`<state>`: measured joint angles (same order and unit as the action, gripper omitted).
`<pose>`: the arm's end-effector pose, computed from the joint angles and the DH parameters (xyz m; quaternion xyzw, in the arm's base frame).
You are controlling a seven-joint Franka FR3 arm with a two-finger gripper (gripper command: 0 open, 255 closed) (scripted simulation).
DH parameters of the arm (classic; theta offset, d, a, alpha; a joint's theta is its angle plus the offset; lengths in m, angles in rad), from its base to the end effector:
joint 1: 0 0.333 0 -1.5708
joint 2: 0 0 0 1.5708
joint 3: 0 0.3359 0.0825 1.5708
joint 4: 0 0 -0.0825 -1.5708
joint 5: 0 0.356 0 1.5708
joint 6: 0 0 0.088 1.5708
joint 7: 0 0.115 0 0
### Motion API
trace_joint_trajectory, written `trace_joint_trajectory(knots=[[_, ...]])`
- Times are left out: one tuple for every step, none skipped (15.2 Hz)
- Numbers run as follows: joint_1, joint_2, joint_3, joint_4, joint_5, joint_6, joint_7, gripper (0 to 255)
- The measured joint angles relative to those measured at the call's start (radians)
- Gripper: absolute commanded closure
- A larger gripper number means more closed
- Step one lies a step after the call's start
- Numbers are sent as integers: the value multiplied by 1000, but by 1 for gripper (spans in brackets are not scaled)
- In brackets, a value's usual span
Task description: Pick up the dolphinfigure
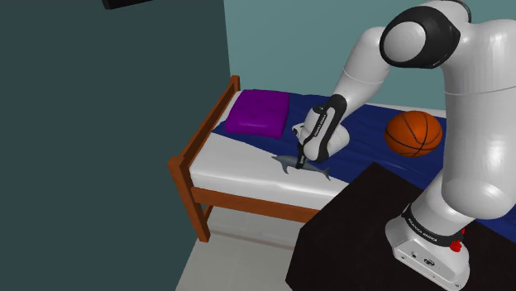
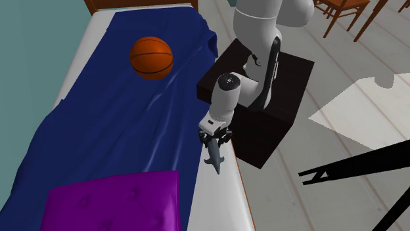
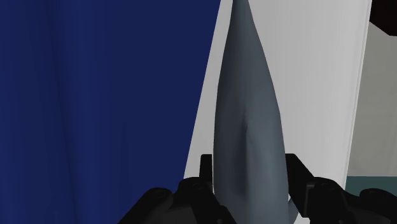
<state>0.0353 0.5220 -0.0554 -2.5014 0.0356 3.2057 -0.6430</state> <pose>0.4702 -0.0146 0.1426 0.9517 0.2929 0.0824 0.0420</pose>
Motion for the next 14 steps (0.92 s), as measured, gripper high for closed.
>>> trace_joint_trajectory(knots=[[1, -9, -1, -2, 0, -7, 0, 255], [4, -20, -4, -5, 0, -14, 1, 255], [6, -34, -6, -12, 0, -21, 0, 255], [5, -48, -7, -16, -1, -31, -1, 255], [14, -68, -12, -25, 0, -44, 2, 255], [15, -85, -15, -29, -1, -56, 1, 255], [20, -102, -19, -34, -2, -68, 3, 255], [22, -118, -22, -40, -3, -78, 2, 255], [22, -136, -25, -44, -4, -92, 1, 255], [27, -152, -30, -48, -5, -104, 3, 255], [30, -170, -34, -51, -7, -118, 2, 255], [35, -186, -39, -54, -9, -132, 4, 255], [37, -202, -43, -60, -11, -142, 5, 255], [43, -218, -48, -62, -14, -156, 8, 255]])
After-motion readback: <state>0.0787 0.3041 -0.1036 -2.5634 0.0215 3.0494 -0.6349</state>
